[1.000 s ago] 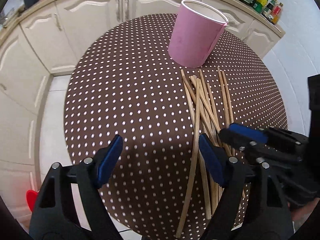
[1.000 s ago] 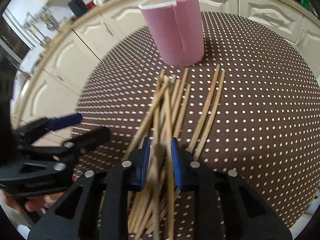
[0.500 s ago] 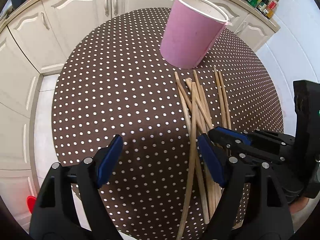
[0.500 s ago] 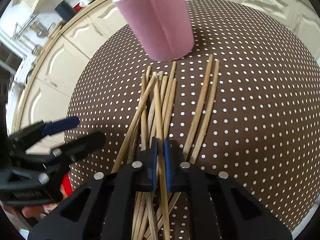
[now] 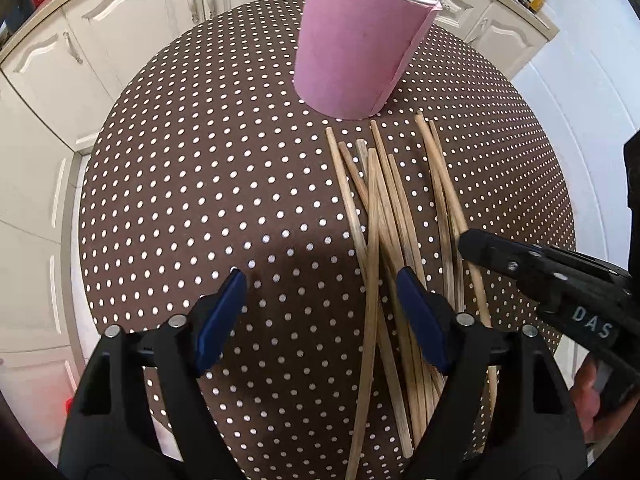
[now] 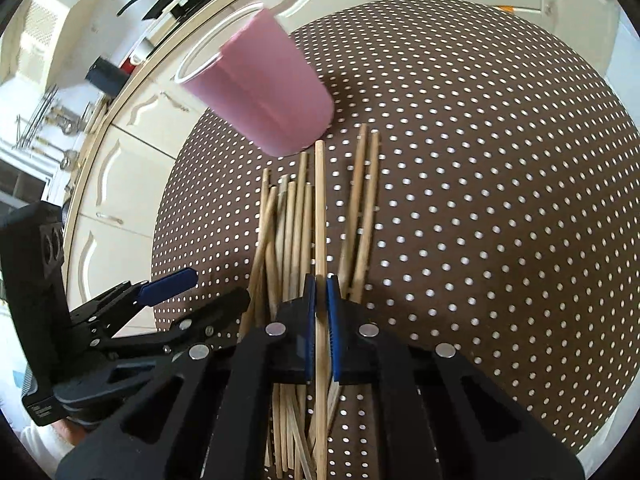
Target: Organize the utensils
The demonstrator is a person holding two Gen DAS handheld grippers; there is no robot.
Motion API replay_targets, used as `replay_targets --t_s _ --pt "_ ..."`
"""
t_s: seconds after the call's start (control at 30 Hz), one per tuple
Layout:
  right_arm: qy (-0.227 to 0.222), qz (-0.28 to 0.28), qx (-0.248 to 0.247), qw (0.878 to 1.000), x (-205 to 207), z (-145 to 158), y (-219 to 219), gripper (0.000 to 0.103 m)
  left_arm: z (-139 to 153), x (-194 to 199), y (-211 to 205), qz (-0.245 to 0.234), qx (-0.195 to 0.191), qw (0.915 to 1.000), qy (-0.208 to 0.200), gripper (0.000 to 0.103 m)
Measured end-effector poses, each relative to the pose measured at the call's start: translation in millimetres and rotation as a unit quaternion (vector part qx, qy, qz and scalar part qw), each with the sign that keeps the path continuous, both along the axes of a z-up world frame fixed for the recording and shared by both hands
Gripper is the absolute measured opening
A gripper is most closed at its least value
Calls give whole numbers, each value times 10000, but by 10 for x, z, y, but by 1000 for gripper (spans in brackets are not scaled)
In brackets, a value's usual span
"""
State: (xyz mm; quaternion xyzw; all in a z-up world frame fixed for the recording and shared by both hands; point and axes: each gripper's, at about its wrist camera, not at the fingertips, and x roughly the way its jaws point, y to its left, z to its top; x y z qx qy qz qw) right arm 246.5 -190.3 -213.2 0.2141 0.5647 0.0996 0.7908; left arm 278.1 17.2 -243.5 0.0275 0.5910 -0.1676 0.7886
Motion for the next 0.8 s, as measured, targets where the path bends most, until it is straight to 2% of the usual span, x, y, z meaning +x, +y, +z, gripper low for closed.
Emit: replay_targets --t_s 0.07,0.17,0.23,0.3,0.33,0.4,0.5,0.6,0.8 --pt "-33 -15 -3 10000 -47 9 -30 5 -37 80 -83 -59 73 10000 15 66" --pt "-21 -96 1 10000 -90 36 -63 5 -150 201 -121 8 143 9998 160 52" --pt "-13 -129 7 9999 -114 31 -68 5 -167 257 -140 15 101 9999 134 47" --pt "-26 -130 20 9999 -137 31 -95 5 -174 322 -176 -60 -36 9998 183 33" --pt "-34 -125 37 9999 -141 33 -105 5 -182 347 -177 -53 -119 9997 222 32" --pt "-40 -138 39 9999 -141 35 -109 5 -207 422 -159 66 -341 9989 311 22" --pt "-33 -157 41 9999 -113 42 -102 5 -221 543 -84 297 -523 9970 496 15" --pt "5 -196 51 9998 -92 29 -99 5 -237 615 -60 388 -485 9968 503 9" --pt "42 -191 12 9998 -55 52 -61 5 -260 683 -16 402 -416 9971 504 7"
